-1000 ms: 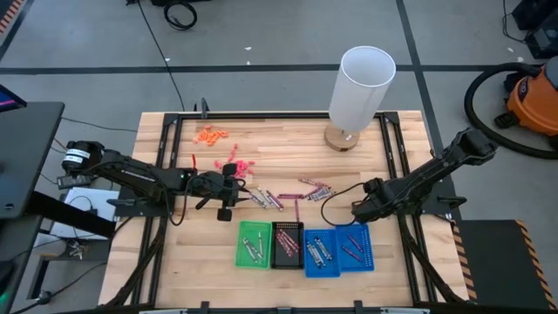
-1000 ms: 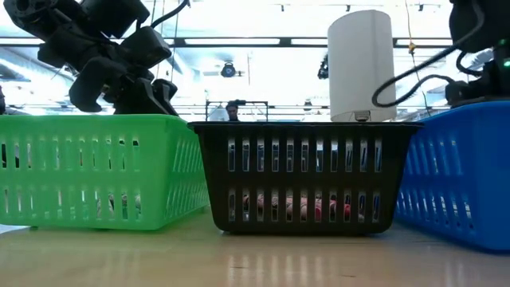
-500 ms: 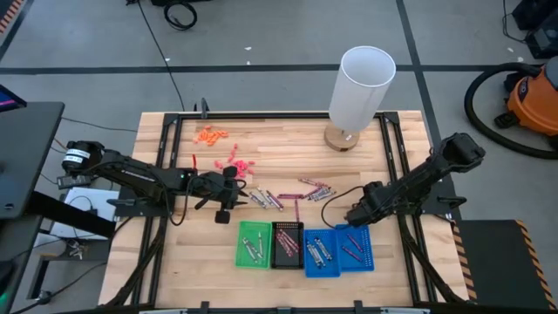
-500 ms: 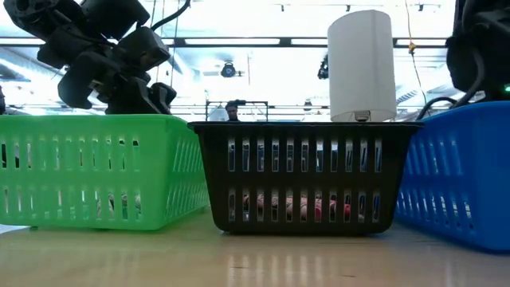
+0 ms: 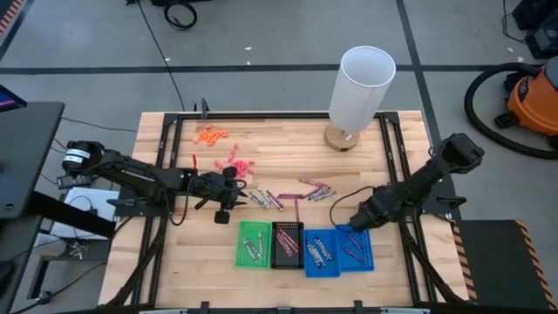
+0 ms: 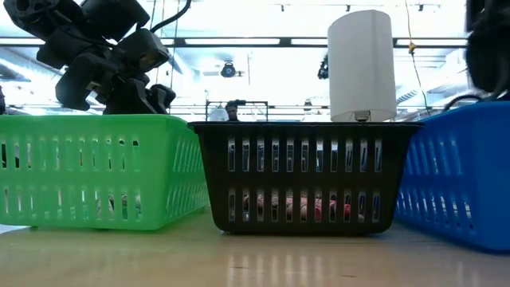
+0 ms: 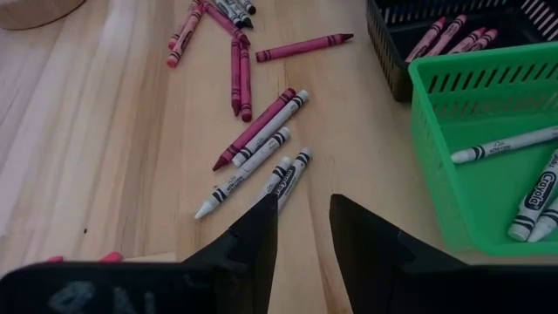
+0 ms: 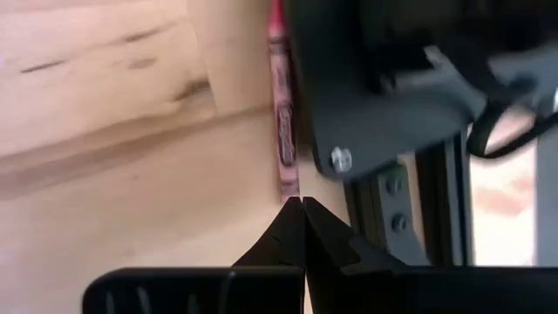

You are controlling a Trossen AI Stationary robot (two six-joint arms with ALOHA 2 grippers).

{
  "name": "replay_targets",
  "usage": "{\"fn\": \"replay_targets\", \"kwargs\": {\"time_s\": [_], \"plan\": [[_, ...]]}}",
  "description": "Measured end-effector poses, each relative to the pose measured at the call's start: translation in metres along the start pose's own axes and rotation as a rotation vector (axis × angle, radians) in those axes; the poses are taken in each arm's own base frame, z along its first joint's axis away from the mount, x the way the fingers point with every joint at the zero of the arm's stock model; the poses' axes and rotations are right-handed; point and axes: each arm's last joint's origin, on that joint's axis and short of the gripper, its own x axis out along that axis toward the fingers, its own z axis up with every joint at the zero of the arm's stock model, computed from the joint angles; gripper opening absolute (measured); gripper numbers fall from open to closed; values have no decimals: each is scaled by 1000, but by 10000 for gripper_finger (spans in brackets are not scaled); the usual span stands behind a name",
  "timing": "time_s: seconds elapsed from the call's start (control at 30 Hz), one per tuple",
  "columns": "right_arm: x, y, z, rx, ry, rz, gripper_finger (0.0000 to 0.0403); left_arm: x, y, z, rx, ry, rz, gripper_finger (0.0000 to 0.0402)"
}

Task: Sort crayons
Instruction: Put the pink crayon into the black bin

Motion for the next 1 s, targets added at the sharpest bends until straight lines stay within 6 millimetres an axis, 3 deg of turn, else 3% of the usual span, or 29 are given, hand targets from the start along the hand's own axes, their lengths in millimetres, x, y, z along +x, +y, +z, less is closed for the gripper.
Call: {"fn": "replay_targets", "kwargs": {"time_s": [0.47,1.0], "plan": [[11,4,-10,40,-63,-81,7,0,0,0,8,5,-5,117],[14,7,-16,20,-39,-49,8,0,0,-1,8,14,-9,117]]}}
